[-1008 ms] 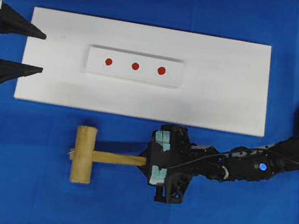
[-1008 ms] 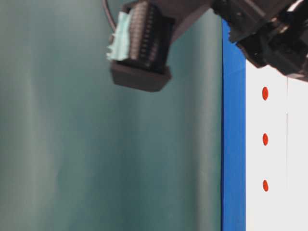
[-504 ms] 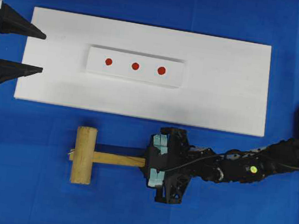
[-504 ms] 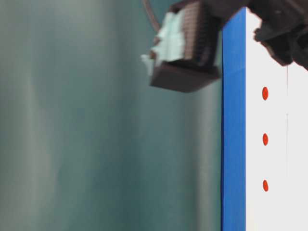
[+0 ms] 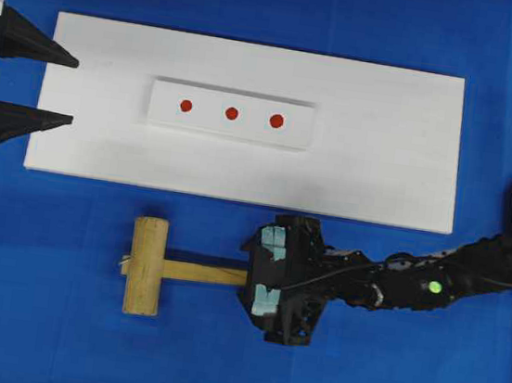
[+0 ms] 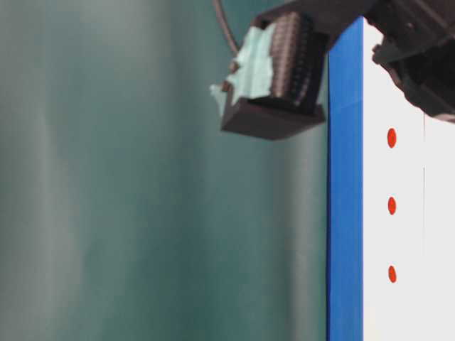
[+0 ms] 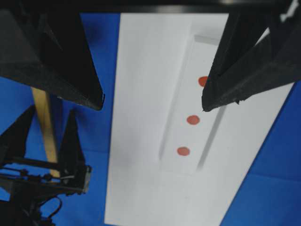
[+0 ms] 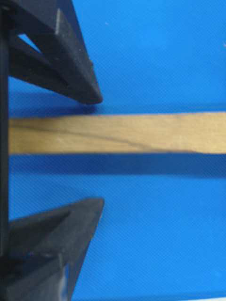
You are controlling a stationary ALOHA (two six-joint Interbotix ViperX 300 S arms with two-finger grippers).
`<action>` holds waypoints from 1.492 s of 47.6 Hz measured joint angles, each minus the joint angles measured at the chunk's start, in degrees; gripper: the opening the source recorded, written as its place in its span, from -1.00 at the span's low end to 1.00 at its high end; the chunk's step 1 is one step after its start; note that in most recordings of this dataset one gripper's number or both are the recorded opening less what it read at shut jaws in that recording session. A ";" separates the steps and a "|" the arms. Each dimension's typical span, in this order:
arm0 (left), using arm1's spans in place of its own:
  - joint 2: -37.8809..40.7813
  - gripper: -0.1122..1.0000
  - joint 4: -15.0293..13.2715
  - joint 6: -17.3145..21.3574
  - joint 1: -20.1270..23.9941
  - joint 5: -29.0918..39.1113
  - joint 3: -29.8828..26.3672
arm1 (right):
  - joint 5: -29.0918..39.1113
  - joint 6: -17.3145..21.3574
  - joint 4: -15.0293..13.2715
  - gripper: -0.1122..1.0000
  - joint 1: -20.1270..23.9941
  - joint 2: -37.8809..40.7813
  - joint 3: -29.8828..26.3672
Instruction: Hit the mark with a hammer.
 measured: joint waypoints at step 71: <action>-2.81 0.67 -0.09 1.14 -0.62 0.97 0.00 | 3.16 -12.74 -3.52 0.69 -20.30 -35.51 15.38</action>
